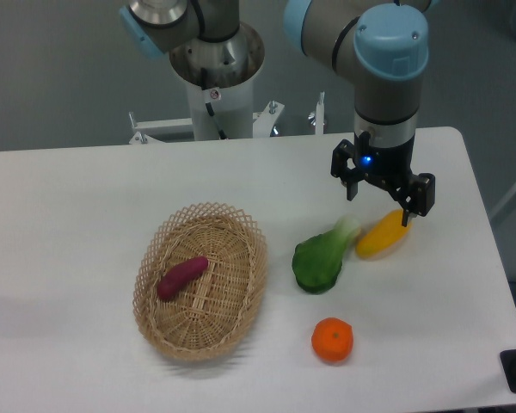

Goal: Pick up the sweet potato from the basket
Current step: 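Move the open gripper over the wicker basket above the sweet potato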

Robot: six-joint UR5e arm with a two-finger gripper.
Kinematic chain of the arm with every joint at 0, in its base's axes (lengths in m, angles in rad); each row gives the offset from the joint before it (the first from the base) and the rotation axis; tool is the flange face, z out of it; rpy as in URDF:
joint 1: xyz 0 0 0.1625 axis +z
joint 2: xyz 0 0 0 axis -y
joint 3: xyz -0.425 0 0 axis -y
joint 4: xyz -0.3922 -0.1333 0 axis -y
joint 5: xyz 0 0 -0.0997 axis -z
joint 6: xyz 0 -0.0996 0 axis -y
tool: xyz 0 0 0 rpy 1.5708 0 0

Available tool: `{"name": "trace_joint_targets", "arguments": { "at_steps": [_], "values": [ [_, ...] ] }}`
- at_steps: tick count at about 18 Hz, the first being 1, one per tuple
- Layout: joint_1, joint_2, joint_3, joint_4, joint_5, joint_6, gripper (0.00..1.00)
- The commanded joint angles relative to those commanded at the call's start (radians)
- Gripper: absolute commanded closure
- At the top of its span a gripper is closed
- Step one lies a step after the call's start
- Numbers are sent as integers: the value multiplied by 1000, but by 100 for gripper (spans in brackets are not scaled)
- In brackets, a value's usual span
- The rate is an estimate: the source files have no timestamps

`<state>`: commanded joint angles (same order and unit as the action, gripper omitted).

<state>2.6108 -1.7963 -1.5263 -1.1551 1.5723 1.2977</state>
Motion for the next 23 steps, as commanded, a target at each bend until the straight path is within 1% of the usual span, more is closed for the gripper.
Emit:
{"name": "trace_joint_targets", "arguments": {
  "at_steps": [3, 4, 5, 6, 8, 10, 11, 12, 13, 15, 17, 19, 20, 23],
  "values": [
    [-5, 8, -5, -2, -24, -12, 0],
    [-8, 18, -11, -3, -32, -14, 0],
    [-11, 29, -23, -5, -35, -14, 0],
    [-15, 41, -50, 1, -47, -14, 0],
    [-35, 64, -110, 40, -81, -27, 0],
    [-60, 84, -173, 113, -107, -143, 0],
    [-92, 84, -195, 147, -109, -216, 0],
    [-122, 84, -208, 159, -106, -271, 0],
    [-144, 81, -213, 161, -104, -308, 0],
    [-184, 69, -221, 160, -112, -340, 0],
    [-245, 39, -227, 163, -109, -392, 0],
    [-265, 28, -248, 170, -109, -457, 0],
    [-293, 15, -255, 170, -106, -477, 0],
    [-330, -35, -259, 169, -107, -494, 0]
  ]
}}
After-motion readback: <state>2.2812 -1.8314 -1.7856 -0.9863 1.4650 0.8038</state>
